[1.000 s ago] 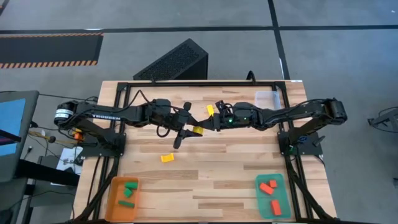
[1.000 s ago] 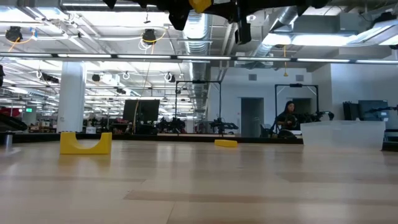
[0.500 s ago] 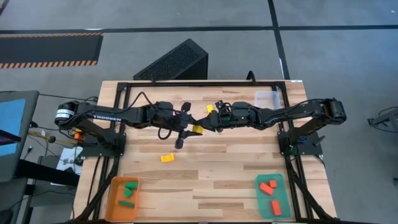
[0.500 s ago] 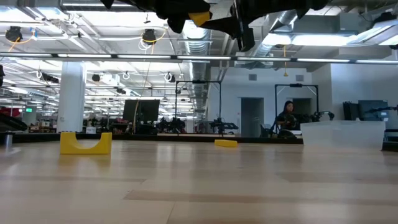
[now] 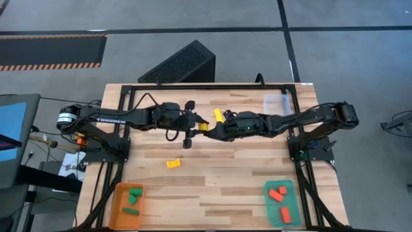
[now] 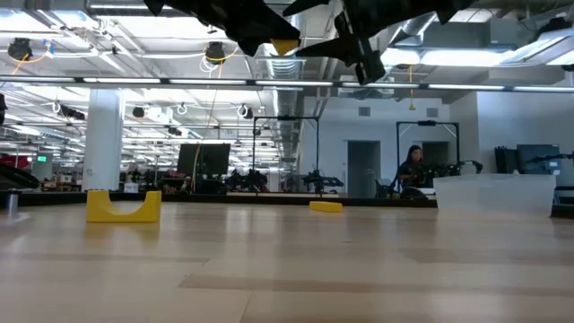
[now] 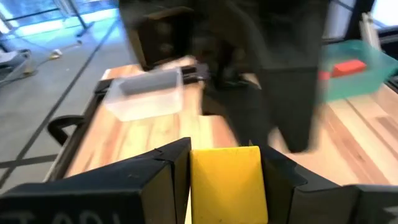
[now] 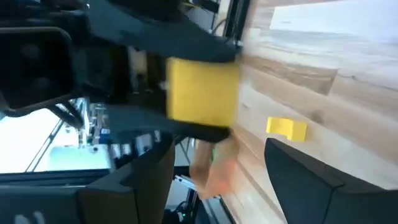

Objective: Sort & place blocks by color
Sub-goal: Put the top left yellow block into the transparent bin

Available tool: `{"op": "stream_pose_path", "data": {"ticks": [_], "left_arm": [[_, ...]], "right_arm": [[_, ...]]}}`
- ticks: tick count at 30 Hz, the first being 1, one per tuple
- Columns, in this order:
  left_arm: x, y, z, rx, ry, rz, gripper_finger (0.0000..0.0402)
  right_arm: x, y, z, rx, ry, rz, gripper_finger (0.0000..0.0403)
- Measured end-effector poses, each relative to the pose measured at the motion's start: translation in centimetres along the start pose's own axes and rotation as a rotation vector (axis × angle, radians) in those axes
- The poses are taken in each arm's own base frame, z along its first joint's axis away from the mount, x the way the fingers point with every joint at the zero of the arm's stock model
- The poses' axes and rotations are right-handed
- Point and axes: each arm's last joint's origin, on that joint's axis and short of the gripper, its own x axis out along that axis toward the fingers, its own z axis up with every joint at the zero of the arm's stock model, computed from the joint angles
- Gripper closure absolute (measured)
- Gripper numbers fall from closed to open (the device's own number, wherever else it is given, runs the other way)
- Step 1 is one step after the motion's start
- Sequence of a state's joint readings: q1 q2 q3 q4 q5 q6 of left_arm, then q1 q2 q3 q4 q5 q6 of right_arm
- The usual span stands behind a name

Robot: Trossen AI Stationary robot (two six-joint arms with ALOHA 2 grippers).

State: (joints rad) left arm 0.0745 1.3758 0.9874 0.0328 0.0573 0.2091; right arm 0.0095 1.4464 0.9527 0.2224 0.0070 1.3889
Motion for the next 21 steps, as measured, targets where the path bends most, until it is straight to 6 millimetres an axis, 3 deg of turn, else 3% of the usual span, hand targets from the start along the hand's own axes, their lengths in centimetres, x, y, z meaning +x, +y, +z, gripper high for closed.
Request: {"op": "stream_pose_path", "data": {"ticks": [21], "left_arm": [[0.0, 0.0, 0.4, -0.033, -0.041, -0.001, 0.029]], "right_arm": [[-0.1, 0.4, 1.5, -0.053, -0.07, 0.051, 0.0134]]}}
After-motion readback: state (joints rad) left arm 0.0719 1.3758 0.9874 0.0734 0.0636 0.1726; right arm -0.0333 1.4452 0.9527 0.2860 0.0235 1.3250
